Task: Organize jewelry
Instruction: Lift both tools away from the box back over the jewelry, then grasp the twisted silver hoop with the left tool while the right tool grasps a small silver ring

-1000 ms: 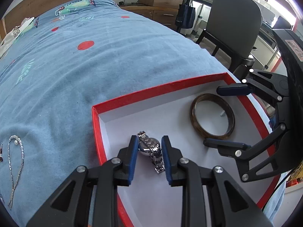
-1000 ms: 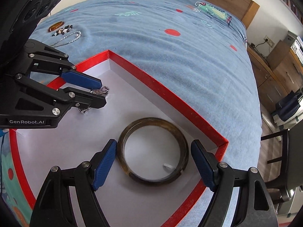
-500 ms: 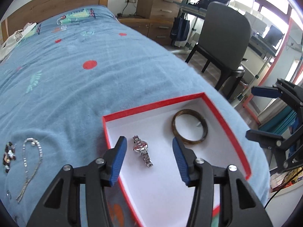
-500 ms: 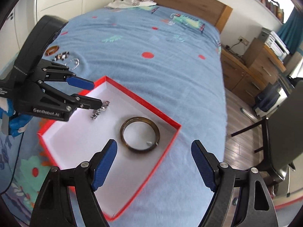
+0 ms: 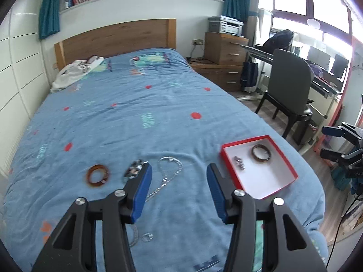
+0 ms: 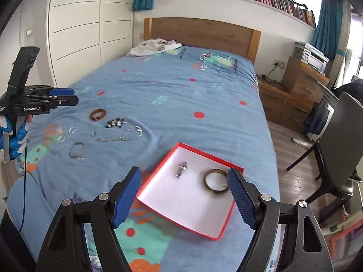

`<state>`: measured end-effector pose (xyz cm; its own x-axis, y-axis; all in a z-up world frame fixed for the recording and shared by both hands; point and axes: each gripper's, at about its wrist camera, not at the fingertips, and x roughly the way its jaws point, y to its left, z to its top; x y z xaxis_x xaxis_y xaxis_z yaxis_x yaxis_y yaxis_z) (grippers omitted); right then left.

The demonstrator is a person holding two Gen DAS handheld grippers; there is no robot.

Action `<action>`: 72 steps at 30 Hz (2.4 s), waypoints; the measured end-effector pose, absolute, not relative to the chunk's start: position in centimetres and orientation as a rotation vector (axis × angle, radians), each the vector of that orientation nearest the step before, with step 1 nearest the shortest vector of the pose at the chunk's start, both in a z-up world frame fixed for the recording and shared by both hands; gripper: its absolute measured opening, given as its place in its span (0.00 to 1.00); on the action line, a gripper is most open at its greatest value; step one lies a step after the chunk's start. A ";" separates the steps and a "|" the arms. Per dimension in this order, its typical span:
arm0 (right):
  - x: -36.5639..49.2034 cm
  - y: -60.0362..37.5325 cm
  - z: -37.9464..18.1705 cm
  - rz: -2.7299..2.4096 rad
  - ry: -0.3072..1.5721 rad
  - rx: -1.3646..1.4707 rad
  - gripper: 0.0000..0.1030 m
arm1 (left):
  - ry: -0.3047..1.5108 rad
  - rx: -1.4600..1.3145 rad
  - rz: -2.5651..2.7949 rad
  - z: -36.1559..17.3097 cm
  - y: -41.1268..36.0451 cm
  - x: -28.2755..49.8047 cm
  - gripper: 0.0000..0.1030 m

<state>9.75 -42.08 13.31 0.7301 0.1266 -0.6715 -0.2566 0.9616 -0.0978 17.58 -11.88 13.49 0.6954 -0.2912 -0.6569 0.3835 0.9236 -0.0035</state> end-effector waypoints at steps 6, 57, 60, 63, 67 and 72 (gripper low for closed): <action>8.4 -34.7 13.5 0.298 0.697 -0.157 0.61 | 0.705 0.104 -0.194 13.4 1.1 13.7 0.47; 19.5 -15.1 -7.6 0.604 0.983 -0.096 0.36 | 0.952 -0.142 -0.053 -7.9 12.8 19.4 0.47; 19.4 -15.3 -7.7 0.607 0.984 -0.085 0.36 | 0.953 -0.139 -0.057 -8.0 12.6 19.4 0.47; 19.3 -15.1 -7.8 0.611 0.984 -0.077 0.36 | 0.958 -0.140 -0.059 -8.2 12.5 19.5 0.47; 19.4 -14.6 -7.9 0.619 0.984 -0.072 0.36 | 0.962 -0.142 -0.060 -8.6 12.5 19.6 0.47; 19.4 -14.0 -8.3 0.630 0.992 -0.077 0.36 | 0.969 -0.153 -0.059 -9.1 12.6 19.8 0.47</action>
<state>19.43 -13.97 -8.26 0.3862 0.4600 -0.7996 -0.5279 0.8210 0.2174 19.75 12.62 -9.11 0.5659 -0.1185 -0.8159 -0.0182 0.9876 -0.1561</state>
